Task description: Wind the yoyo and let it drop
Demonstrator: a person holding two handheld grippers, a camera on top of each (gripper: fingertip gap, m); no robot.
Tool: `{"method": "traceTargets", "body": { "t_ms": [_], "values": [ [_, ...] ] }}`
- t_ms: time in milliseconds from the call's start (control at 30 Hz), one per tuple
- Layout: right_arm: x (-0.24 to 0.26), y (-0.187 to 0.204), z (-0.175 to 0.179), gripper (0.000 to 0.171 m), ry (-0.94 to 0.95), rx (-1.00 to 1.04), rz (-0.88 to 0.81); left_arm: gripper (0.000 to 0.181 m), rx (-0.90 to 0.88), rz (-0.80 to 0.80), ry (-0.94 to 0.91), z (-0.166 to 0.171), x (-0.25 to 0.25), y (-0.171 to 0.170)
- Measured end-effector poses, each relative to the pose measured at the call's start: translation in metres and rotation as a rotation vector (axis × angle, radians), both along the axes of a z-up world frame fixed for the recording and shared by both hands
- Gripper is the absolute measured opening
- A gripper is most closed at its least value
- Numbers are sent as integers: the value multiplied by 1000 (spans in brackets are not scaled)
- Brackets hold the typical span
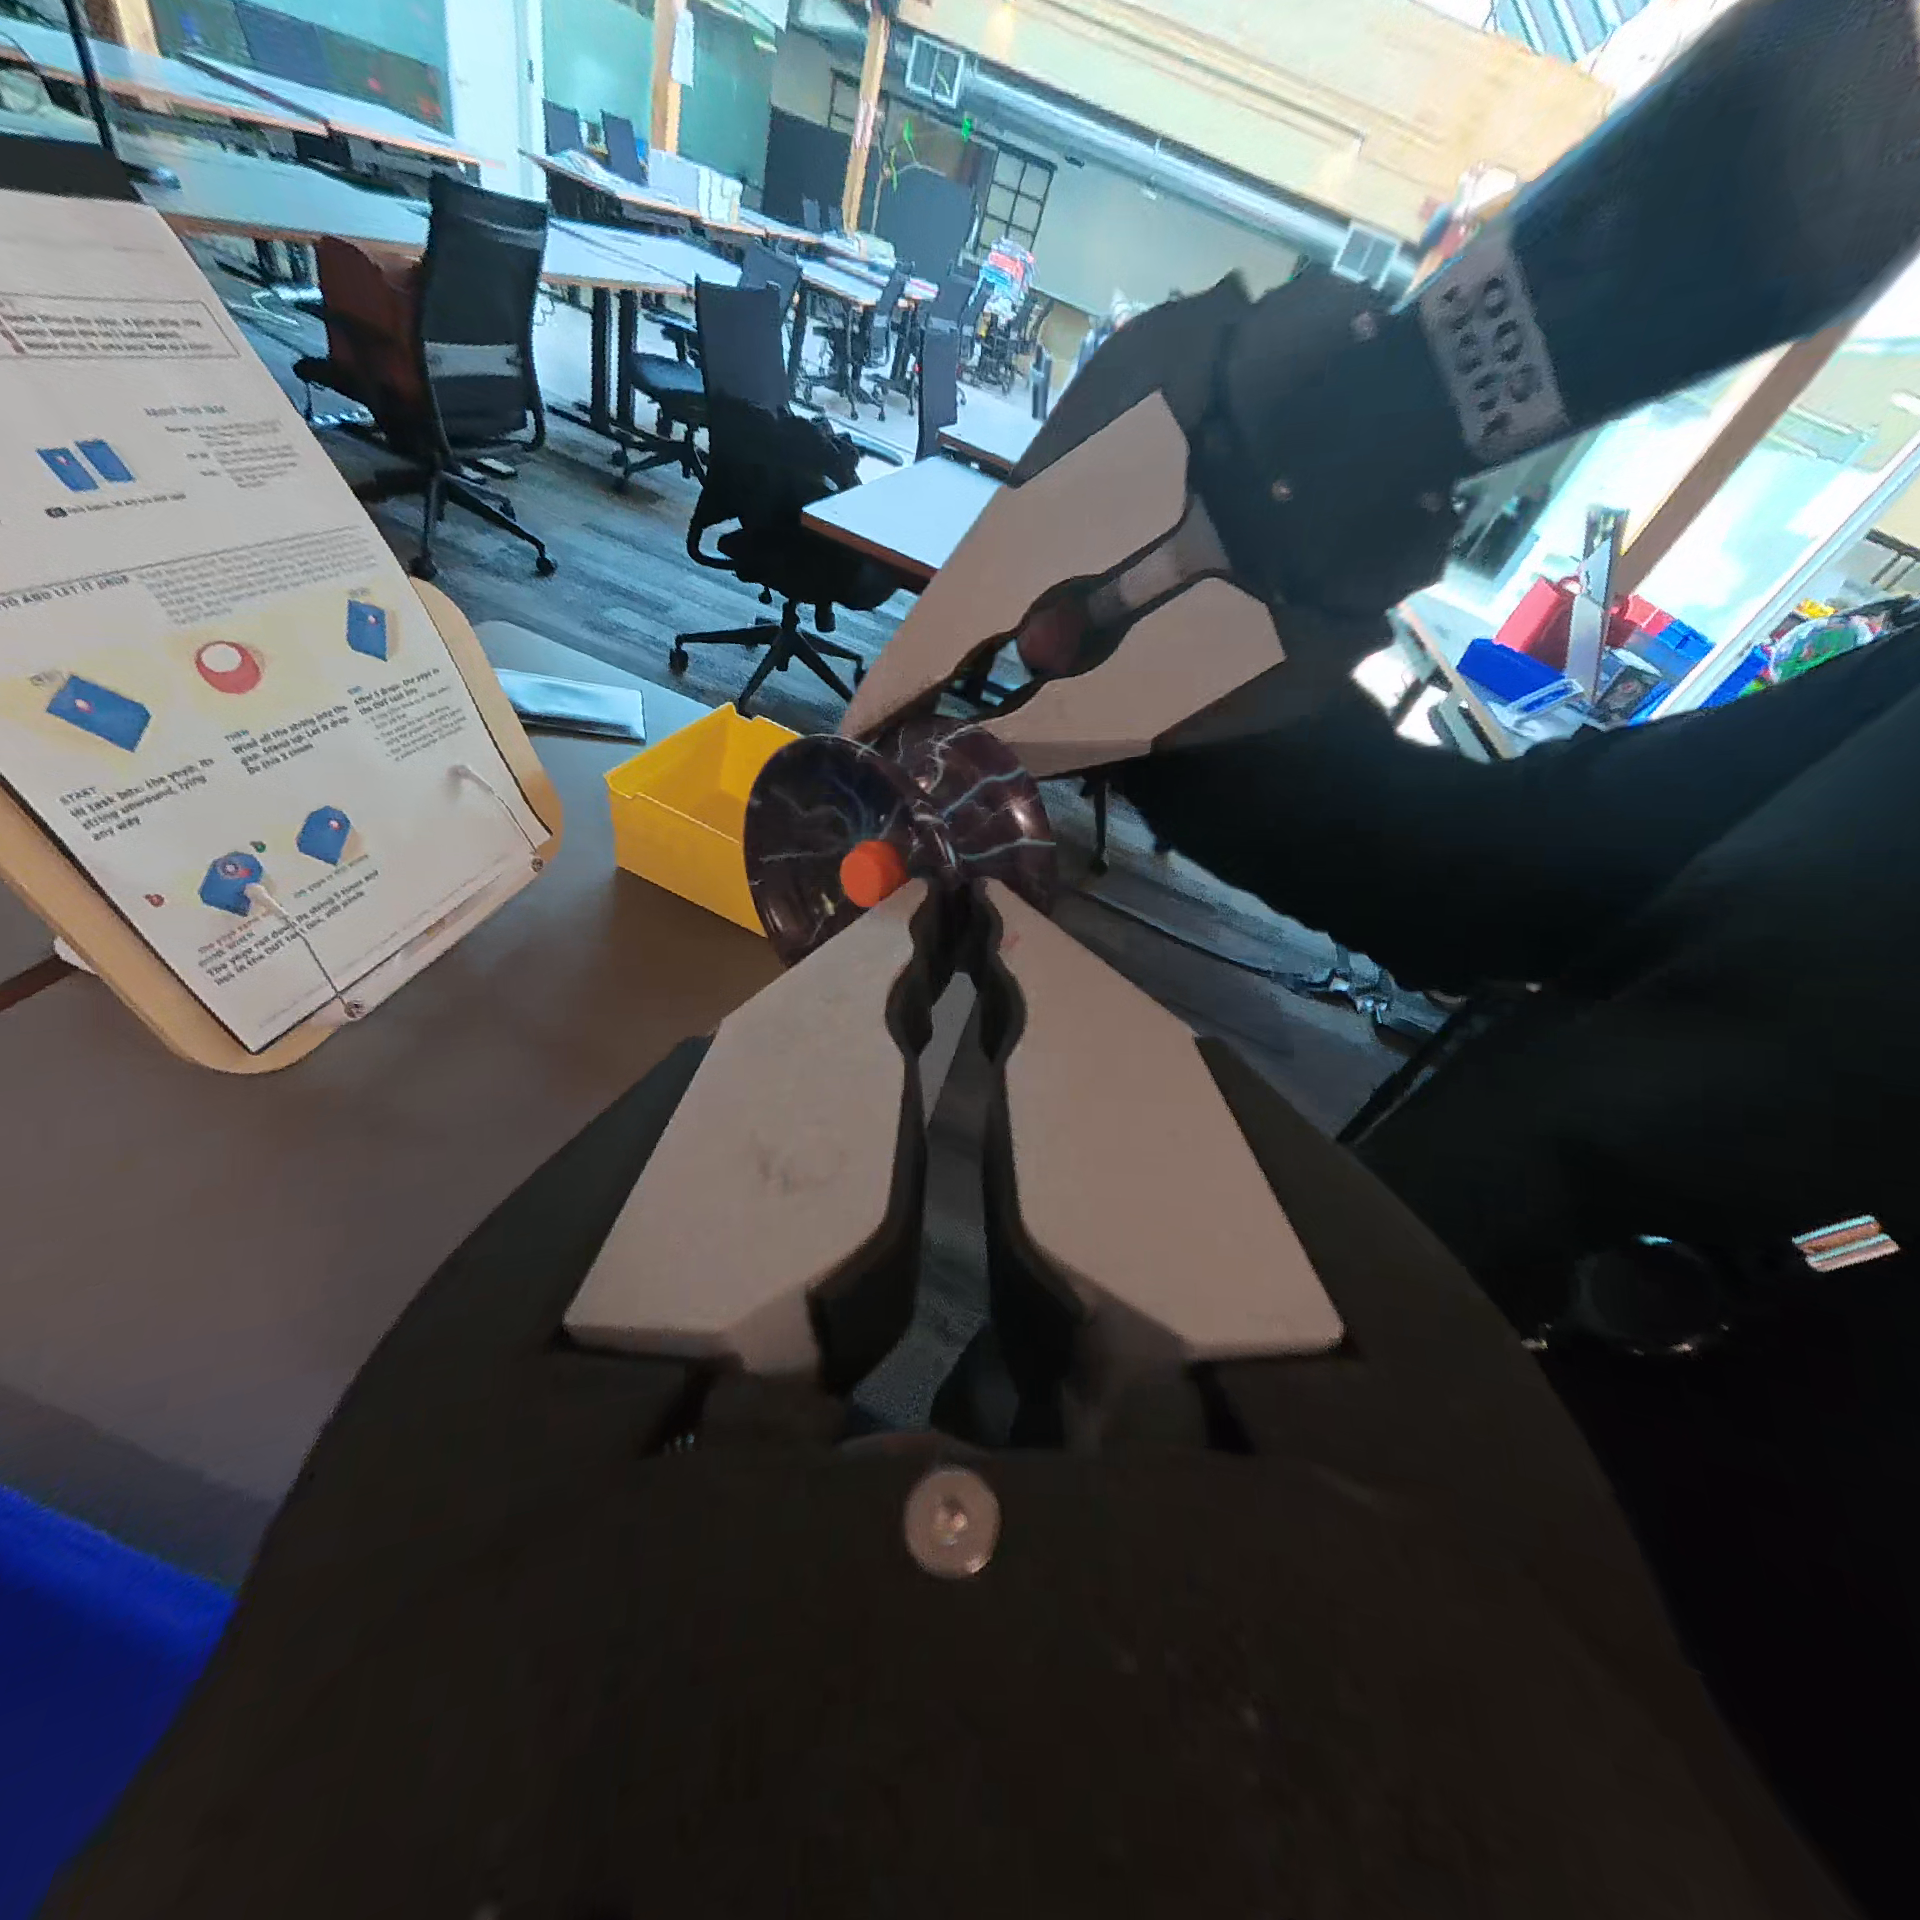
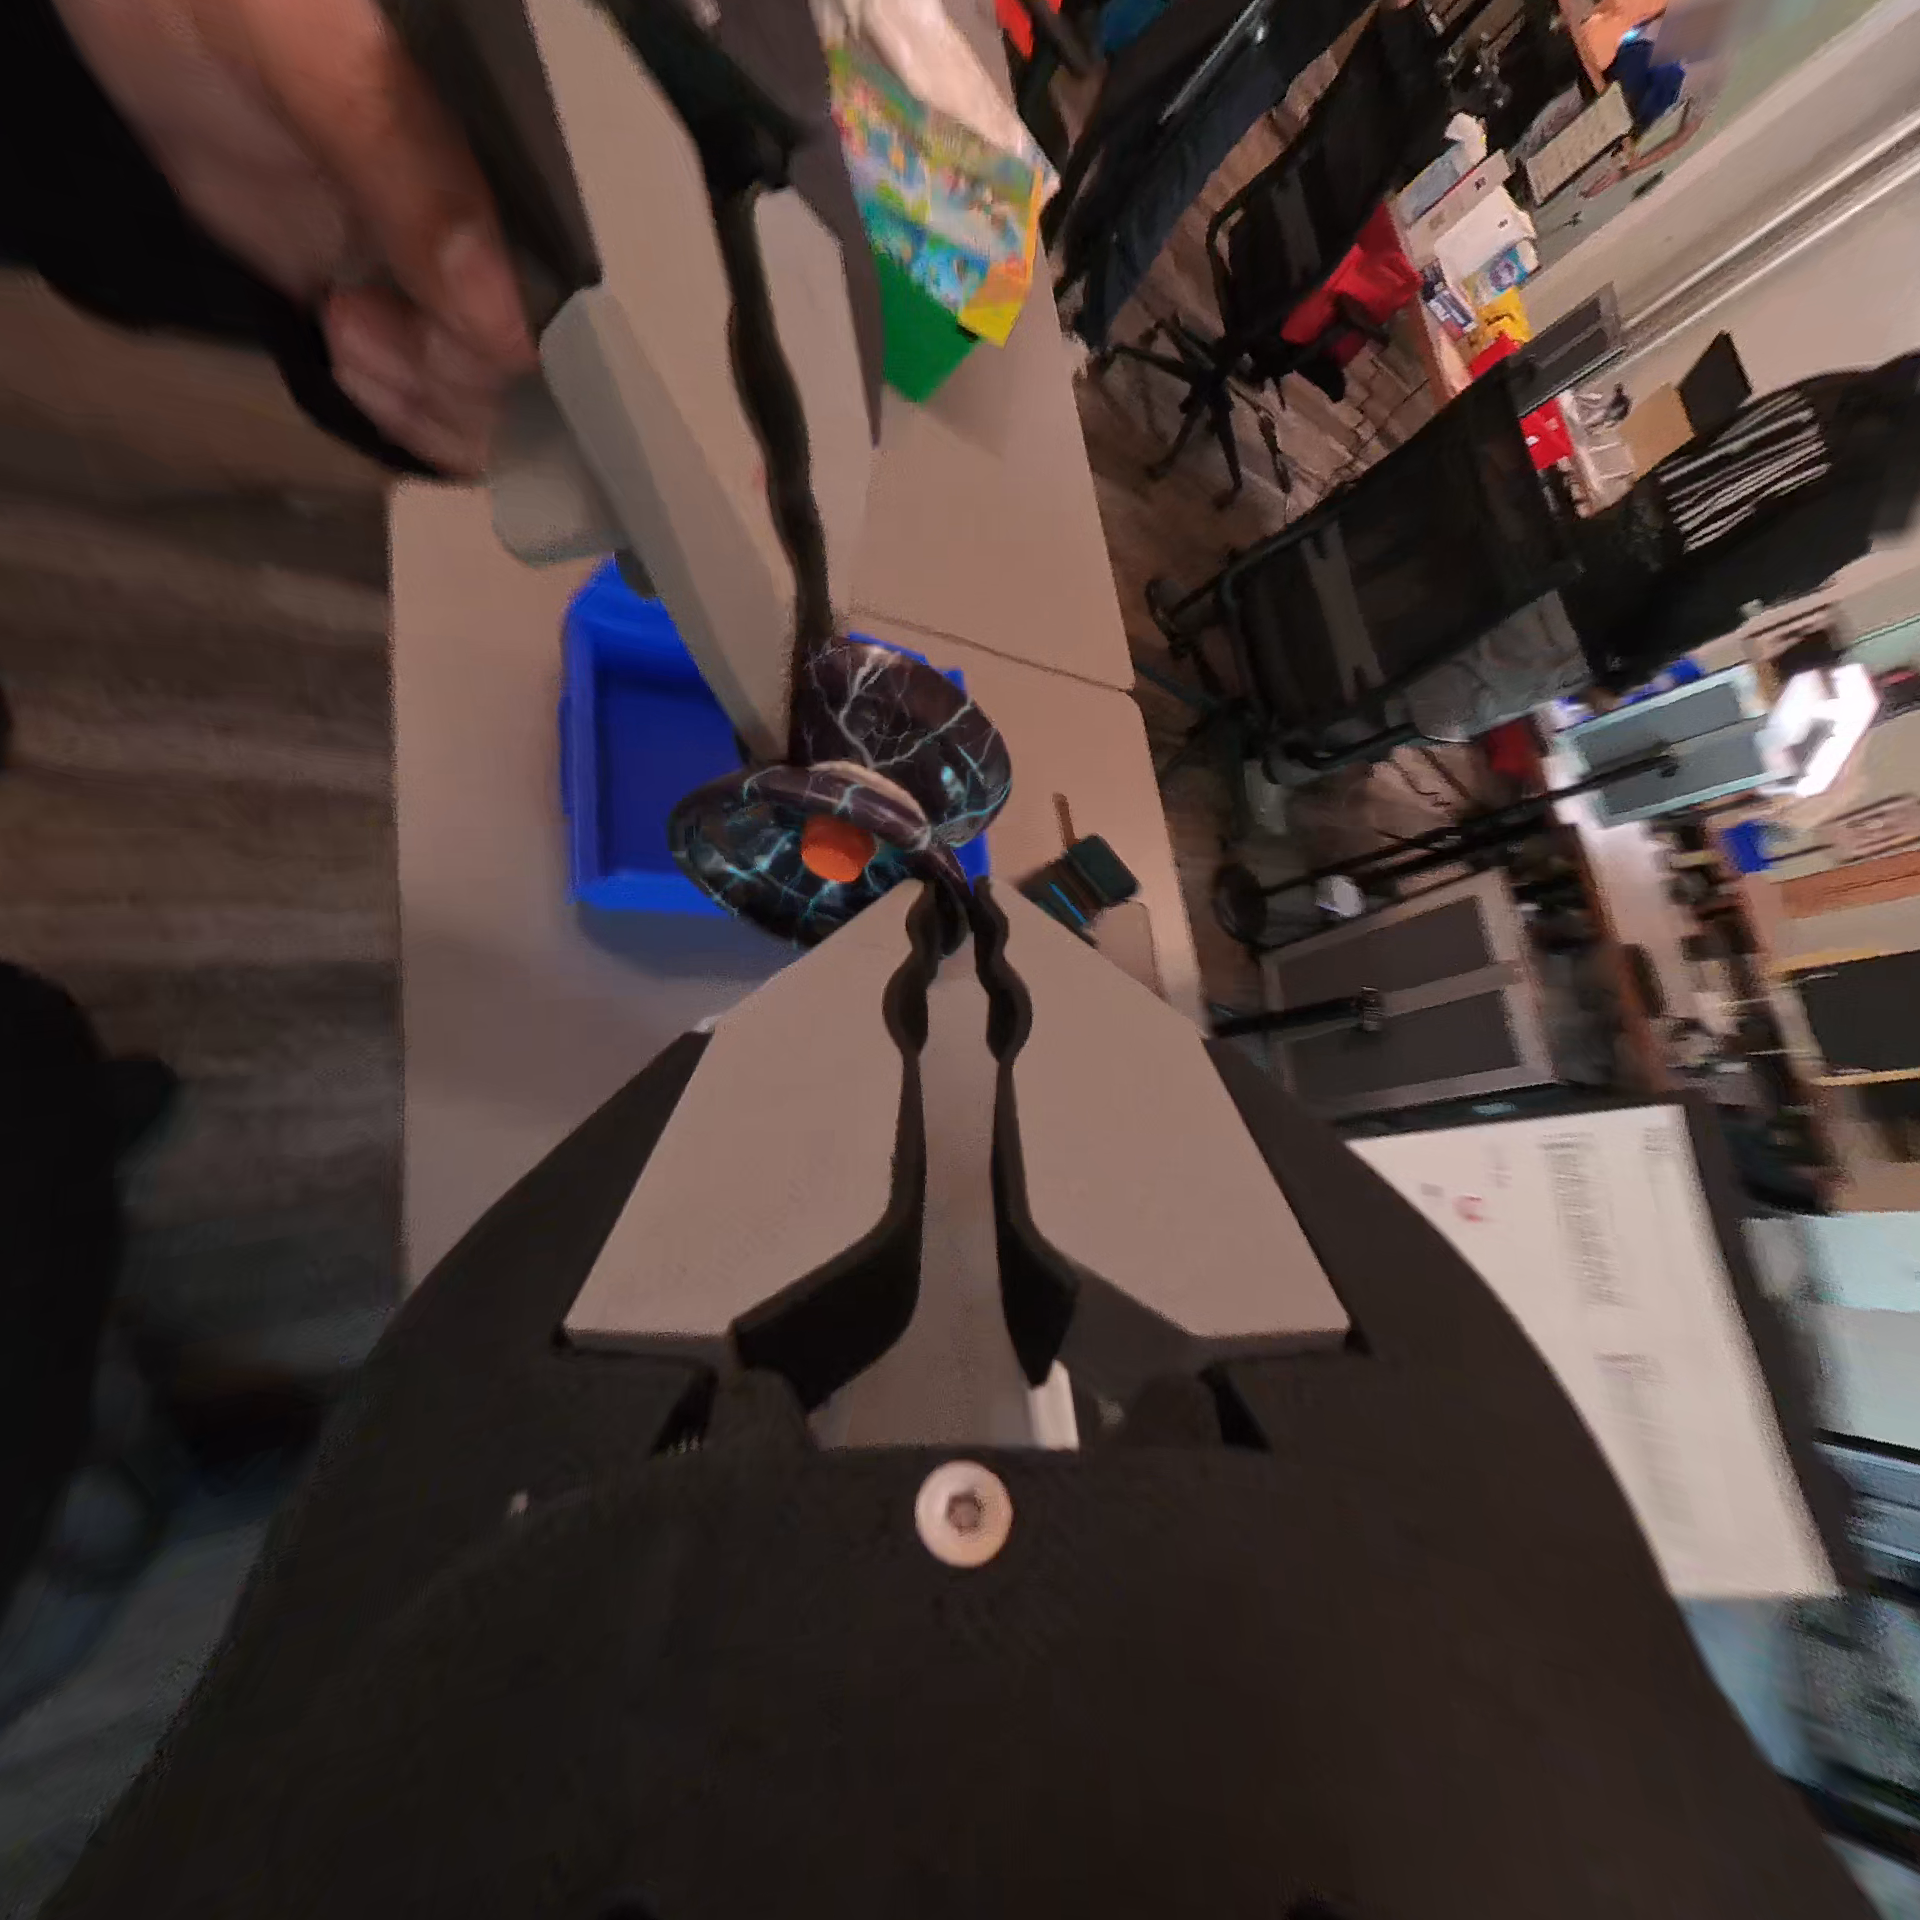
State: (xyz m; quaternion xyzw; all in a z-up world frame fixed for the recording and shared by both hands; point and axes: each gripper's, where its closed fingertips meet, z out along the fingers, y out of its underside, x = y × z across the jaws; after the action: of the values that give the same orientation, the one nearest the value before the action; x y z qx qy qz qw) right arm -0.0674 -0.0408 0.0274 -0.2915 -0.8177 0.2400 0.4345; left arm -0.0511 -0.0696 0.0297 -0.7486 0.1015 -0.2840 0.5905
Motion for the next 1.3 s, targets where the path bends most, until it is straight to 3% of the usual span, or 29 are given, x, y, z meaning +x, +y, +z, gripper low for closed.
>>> {"method": "traceTargets", "body": {
  "t_ms": [167, 433, 500, 667, 733, 800, 900, 1033, 1200, 1300],
  "values": [
    [2, 0, -4, 1, -48, -450, 41, 0, 92, -20, -175, 10, -2, -2],
    [-2, -5, -13, 2, -150, -805, 65, 0, 359, 108, 94, 5, 4, -2],
    [0, 0, -18, 0, -129, -729, 71, 0, 299, 100, 77, -5, 5, 1],
    [10, 2, -23, 0, -43, -303, 80, 13, -9, -111, -202, -25, 12, -3],
    [11, -2, -19, 0, 1, -170, 88, 7, -23, -115, -179, -27, 12, -5],
    [9, -4, -19, 0, 13, -182, 67, 2, 11, -71, -69, -28, 11, -6],
    [5, -6, -27, 2, -62, -500, 42, 0, 51, -11, -2, -27, 11, -4],
    [8, -10, -24, 2, -116, -967, 85, 0, 182, 39, -57, -19, 12, -7],
    [9, -12, -41, 5, -234, -1194, 89, 0, 303, 146, 176, -32, 16, -5],
    [16, -11, -47, 1, -256, -1188, 141, 1, 289, 115, 124, -37, 21, -6]
  ]
}}
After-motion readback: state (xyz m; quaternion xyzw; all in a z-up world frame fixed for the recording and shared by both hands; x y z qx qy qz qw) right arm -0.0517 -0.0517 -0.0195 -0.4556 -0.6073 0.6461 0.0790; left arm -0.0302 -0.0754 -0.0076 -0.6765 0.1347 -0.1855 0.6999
